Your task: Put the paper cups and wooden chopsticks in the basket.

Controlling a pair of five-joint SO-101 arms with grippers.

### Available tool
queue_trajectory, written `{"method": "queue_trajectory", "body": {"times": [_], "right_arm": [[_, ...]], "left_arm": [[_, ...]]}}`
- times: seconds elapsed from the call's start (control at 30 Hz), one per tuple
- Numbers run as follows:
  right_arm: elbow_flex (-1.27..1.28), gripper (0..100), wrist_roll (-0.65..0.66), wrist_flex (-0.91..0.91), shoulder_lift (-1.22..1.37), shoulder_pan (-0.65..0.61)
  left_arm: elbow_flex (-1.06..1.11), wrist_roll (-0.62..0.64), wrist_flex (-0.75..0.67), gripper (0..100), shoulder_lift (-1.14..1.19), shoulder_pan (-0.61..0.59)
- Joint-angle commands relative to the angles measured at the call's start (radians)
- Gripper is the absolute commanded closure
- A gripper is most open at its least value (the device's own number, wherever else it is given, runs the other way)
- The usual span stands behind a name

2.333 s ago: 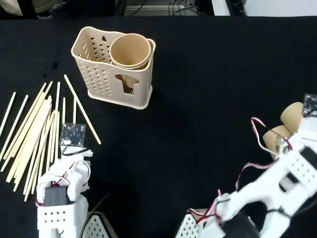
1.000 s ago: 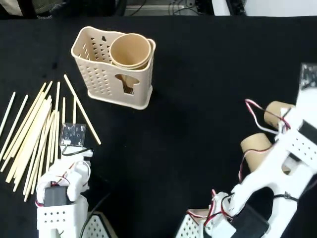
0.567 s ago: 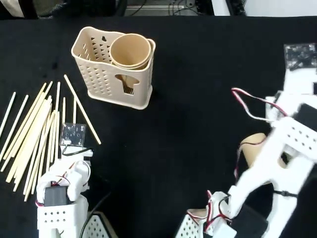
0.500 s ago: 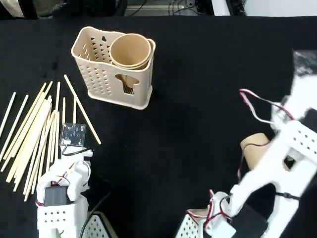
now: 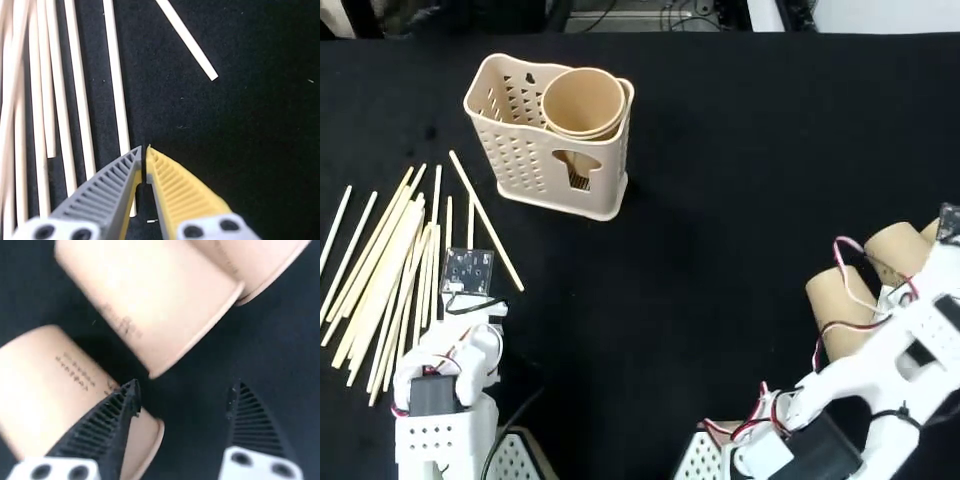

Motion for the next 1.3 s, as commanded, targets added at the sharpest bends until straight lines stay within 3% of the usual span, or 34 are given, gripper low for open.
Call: {"method": "queue_trajectory", "body": {"times": [0.0, 0.13, 0.33, 0.9, 1.1, 1.27], "right_arm": [[0.077, 70.6, -0.086, -0.247, -0.007, -0.034], [0.157, 77.9, -0.098, -0.376, -0.008, -0.098], [0.171, 94.8, -0.098, -0.399, -0.007, -0.173], [0.120, 98.7, -0.092, -0.384, -0.013, -0.169], [0.001, 98.7, -0.117, -0.275, -0.015, -0.176], [-0.321, 98.7, -0.195, 0.032, -0.015, -0.236]], "left_arm": [[0.013, 0.008, 0.006, 97, -0.009, 0.007], [0.013, 0.008, 0.006, 97, -0.009, 0.007], [0.013, 0.008, 0.006, 97, -0.009, 0.007], [0.013, 0.008, 0.006, 97, -0.009, 0.007], [0.013, 0.008, 0.006, 97, -0.009, 0.007], [0.013, 0.008, 0.006, 97, -0.009, 0.007]]}}
